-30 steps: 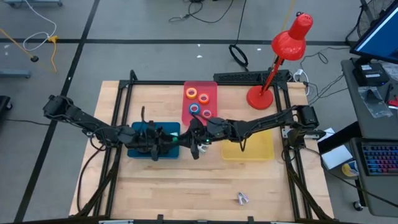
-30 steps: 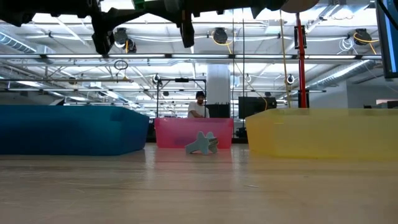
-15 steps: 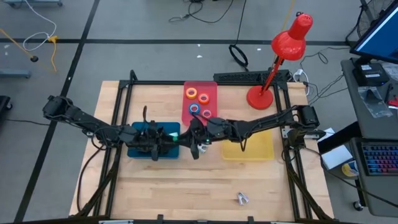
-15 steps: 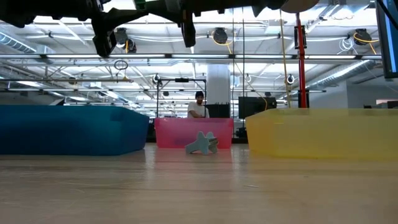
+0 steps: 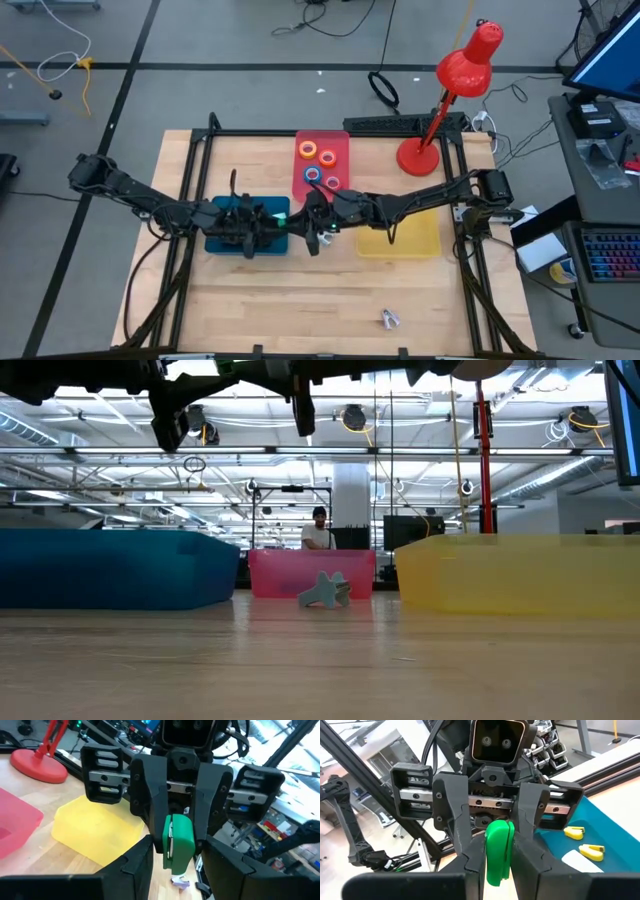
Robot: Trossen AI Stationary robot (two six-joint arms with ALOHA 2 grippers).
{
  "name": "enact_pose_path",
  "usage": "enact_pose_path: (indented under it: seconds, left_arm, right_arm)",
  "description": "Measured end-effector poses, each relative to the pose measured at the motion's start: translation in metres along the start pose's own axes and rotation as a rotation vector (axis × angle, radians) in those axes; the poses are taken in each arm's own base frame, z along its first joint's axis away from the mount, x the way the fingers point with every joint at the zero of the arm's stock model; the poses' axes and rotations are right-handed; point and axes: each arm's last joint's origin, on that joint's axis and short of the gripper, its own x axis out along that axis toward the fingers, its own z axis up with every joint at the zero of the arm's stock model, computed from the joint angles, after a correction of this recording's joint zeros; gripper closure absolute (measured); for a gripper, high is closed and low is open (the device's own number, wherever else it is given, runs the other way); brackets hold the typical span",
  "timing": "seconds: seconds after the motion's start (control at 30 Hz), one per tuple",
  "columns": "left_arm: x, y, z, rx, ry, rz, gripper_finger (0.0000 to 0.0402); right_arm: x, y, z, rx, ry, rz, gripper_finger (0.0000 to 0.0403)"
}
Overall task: Pick and place Stapler, Stapler remover, tape
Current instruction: Put the green stapler into the blue bin
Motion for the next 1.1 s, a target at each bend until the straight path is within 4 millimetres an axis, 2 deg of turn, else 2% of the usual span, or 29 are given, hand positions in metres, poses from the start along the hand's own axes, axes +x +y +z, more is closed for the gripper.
enact_pose_path:
  seconds: [0.6, 1.1]
  left_arm:
    - [0.0001, 0.0003, -0.0052, 0.041, 0.082, -0.045, 0.0241]
    - [0.0008, -0.0022, 0.0003, 0.022, 0.033, -0.065, 0.024]
  right_arm:
    - [0.0001, -0.0012, 0.0018, 0.058, -0.018, -0.013, 0.0349]
    - [-0.0005, -0.0001, 0.0018, 0.058, -0.002, -0.008, 0.0349]
